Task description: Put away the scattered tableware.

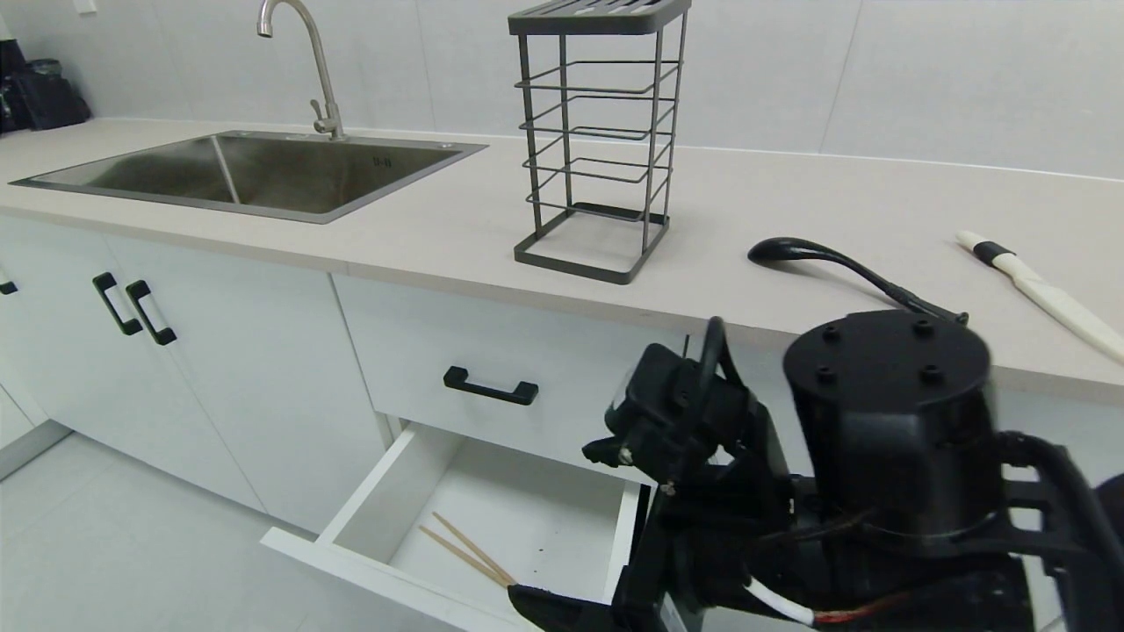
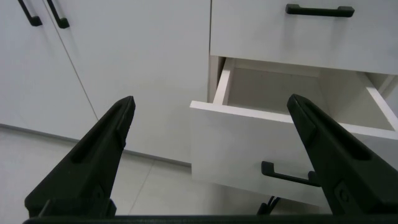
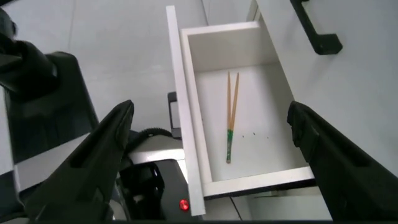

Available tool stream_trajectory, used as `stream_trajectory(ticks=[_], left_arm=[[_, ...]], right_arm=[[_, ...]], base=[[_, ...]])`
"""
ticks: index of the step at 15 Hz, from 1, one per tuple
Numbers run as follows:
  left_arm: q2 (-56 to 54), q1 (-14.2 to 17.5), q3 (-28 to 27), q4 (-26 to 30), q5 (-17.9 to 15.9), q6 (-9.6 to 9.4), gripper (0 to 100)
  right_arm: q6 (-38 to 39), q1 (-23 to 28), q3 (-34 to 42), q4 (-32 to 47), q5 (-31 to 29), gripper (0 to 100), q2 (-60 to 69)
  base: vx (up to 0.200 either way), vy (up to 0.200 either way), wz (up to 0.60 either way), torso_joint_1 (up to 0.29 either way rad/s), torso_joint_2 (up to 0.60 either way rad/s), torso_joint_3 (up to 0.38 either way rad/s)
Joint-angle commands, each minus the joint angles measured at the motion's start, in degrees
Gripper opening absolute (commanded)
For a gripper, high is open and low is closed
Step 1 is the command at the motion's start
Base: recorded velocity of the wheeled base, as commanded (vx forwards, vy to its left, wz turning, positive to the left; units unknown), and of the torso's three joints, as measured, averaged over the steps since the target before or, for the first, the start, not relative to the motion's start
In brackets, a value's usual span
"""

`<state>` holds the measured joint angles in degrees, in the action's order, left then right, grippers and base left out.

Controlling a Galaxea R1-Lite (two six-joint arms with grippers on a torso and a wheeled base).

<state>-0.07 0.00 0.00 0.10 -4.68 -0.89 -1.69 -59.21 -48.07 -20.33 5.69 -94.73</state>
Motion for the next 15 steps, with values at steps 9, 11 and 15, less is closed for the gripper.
stream_trajectory(ticks=[9,11,15], left_arm=[[0.1,0.0,0.0,0.0,0.0,0.01,100],[0.1,0.0,0.0,0.0,0.0,0.01,100],[0.1,0.0,0.0,0.0,0.0,0.01,100]], right_arm=[[1.2,-0.8,15.0,-0.8,-11.7,100,13.6],[1.2,-0.9,15.0,-0.8,-11.7,100,13.5],[1.3,-1.3,14.6,-0.8,-11.5,100,13.1]], base=[[0.000,0.000,0.00,0.000,0.00,0.000],[0.000,0.000,0.00,0.000,0.00,0.000],[0.000,0.000,0.00,0.031,-0.01,-0.003]])
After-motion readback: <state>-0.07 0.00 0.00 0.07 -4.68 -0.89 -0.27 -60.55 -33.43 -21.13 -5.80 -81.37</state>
